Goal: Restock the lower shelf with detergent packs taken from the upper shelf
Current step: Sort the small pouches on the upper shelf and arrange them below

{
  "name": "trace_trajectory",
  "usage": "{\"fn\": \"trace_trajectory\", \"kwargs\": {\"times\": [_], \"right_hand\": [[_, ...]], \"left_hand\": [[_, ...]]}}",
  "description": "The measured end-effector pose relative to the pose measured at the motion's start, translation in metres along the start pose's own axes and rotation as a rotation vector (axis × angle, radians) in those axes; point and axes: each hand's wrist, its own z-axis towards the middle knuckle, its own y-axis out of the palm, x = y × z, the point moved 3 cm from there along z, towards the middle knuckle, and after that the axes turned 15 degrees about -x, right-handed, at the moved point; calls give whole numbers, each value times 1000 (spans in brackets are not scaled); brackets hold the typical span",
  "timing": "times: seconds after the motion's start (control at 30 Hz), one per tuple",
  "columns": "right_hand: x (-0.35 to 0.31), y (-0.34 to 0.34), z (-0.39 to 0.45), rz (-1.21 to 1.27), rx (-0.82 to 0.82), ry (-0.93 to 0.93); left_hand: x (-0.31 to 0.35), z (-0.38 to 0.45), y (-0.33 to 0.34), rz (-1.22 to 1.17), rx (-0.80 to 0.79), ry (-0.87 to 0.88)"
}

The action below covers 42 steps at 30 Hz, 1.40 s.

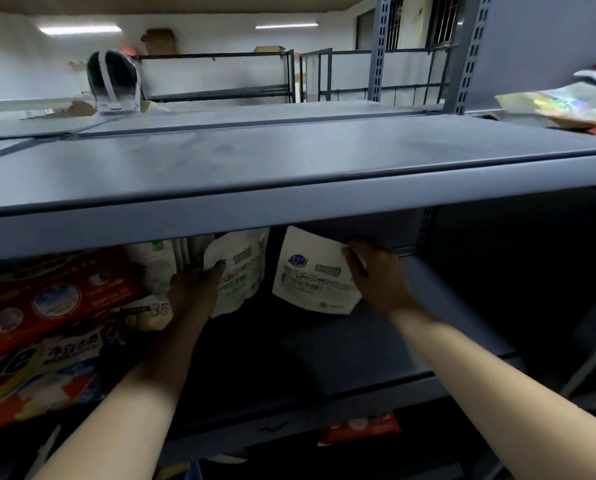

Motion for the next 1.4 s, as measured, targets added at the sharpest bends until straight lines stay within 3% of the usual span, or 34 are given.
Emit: {"fn": "trace_trajectory", "kwargs": {"times": [0.13, 0.3, 0.37, 0.47, 0.53, 0.67, 0.9, 1.2, 1.4], "right_hand": [[9, -16, -4, 28, -65, -17], [22, -16, -21, 536, -143, 202], [30, -13, -32, 675, -232, 290], [38, -3, -53, 675, -489, 335], [39, -4, -64, 676, -489, 328], [35, -26, -79, 612, -347, 318], [45, -116, -131, 740, 41, 234], [60, -236, -199, 563, 590, 182], [87, -312, -218, 559, 773, 138]], "left_hand": [[15, -36, 7, -298, -10, 123], [21, -89, 32, -535, -39, 168], [16, -106, 40, -579, -56, 166], [8, -125, 43, -597, -17, 141], [5, -138, 43, -580, 26, 93], [20, -168, 41, -583, 79, 114], [92, -226, 55, -159, 28, 399], [175, -313, 82, -280, 37, 785], [240, -349, 101, -388, -25, 895]]}}
